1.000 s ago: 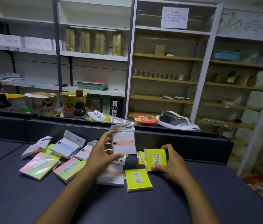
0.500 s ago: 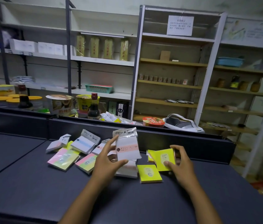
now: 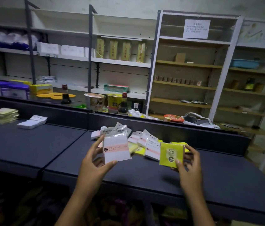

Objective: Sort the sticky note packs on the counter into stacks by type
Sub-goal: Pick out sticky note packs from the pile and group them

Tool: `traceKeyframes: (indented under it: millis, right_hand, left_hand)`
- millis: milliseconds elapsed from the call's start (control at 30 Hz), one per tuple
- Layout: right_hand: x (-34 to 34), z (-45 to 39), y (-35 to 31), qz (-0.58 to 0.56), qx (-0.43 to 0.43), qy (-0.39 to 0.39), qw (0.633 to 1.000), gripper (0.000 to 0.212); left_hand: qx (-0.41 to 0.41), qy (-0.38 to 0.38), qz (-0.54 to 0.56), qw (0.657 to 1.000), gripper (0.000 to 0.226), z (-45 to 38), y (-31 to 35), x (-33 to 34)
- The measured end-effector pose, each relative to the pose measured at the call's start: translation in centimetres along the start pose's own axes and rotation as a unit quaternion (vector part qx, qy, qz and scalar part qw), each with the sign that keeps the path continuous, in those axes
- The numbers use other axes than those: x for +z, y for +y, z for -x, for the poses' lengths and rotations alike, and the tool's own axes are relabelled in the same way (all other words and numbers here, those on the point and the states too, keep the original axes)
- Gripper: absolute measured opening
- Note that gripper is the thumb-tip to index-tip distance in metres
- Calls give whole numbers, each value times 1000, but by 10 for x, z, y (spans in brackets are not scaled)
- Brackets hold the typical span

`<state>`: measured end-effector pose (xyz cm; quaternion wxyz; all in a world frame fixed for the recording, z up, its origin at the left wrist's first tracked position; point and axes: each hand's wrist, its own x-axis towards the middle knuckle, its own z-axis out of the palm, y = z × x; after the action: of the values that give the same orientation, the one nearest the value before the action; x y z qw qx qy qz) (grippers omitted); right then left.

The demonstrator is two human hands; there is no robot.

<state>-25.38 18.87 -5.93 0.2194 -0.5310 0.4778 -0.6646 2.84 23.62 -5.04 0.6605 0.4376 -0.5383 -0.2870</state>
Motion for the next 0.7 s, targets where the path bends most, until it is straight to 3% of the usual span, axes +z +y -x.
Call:
traceKeyframes:
  millis: [233, 500, 700]
  right_hand:
    - [67, 75, -52, -135, 22, -115, 984, 67]
    - [155, 132, -93, -226, 33, -200, 953, 46]
    - [219, 142, -107, -233, 25, -243, 941, 41]
  left_hand:
    - [15, 46, 5, 999, 77, 41, 37, -86]
    - [24, 137, 14, 990, 57, 70, 57, -181]
    - [21, 189, 9, 982, 46, 68, 58, -236]
